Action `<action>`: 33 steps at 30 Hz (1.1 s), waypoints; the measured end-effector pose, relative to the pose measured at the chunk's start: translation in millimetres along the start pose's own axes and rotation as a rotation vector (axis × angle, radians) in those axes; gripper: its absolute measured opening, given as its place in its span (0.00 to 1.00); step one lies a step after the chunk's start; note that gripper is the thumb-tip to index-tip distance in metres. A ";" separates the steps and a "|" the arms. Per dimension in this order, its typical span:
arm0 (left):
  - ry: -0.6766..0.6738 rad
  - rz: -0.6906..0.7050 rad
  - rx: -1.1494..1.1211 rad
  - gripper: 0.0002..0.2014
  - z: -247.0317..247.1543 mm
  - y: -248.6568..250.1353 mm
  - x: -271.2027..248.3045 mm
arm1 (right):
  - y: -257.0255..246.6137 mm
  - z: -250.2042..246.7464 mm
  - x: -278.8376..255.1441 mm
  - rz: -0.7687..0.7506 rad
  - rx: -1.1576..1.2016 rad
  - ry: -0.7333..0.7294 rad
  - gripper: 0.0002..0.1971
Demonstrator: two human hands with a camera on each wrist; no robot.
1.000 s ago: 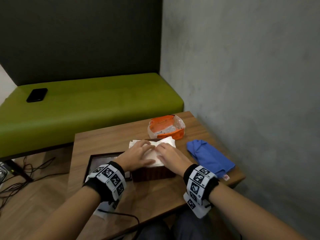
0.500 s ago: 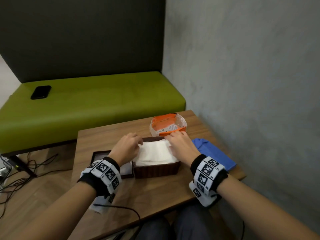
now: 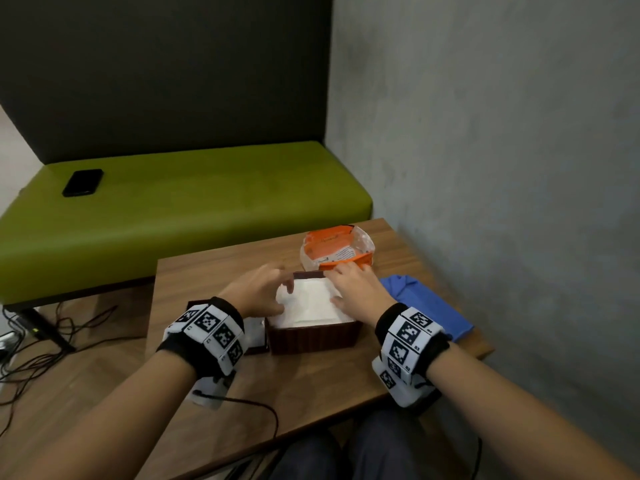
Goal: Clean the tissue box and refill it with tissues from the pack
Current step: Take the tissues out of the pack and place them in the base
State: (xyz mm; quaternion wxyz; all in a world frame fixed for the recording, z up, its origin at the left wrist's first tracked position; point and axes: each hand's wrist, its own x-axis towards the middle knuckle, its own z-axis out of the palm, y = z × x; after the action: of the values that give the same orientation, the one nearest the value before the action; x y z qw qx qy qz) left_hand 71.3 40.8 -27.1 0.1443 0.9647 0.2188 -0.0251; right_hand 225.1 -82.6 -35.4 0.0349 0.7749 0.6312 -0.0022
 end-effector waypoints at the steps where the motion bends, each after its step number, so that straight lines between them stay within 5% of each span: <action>1: 0.025 -0.016 0.049 0.12 -0.2 4.8 0.7 | -2.9 0.0 1.2 -0.031 0.095 0.052 0.21; 8: -0.050 -0.115 0.305 0.12 24.2 31.1 2.0 | -22.8 21.2 -3.4 0.039 0.035 -0.293 0.29; 12: -0.027 -0.169 0.151 0.16 30.3 32.5 2.1 | -18.7 18.5 4.9 0.086 0.210 -0.457 0.31; 15: 0.091 -0.220 0.015 0.17 22.0 26.5 2.8 | -13.2 9.8 5.9 0.048 0.216 -0.235 0.29; 18: 0.020 -0.233 0.265 0.15 15.7 23.0 -1.1 | -4.9 3.6 0.6 0.039 -0.068 0.013 0.23; 22: -0.194 -0.222 0.429 0.15 18.4 15.7 -3.5 | 1.9 11.5 -7.1 0.134 -0.194 -0.276 0.25; 26: -0.323 -0.234 0.429 0.28 26.7 14.1 -0.5 | 1.6 17.5 -4.1 0.130 -0.153 -0.415 0.31; 29: -0.299 -0.228 0.394 0.31 25.4 15.8 -1.6 | 1.4 14.1 -3.6 0.113 -0.114 -0.384 0.33; 33: -0.101 -0.200 0.346 0.28 23.0 18.7 -6.3 | -7.4 9.4 -8.5 0.042 -0.123 -0.115 0.33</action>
State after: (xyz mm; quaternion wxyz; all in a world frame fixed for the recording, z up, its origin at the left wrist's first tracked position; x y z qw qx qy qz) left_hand 74.0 15.4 -43.4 -0.0162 0.9461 0.2983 -0.1249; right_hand 216.5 -90.0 -44.7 0.1186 0.7828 0.6108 -0.0074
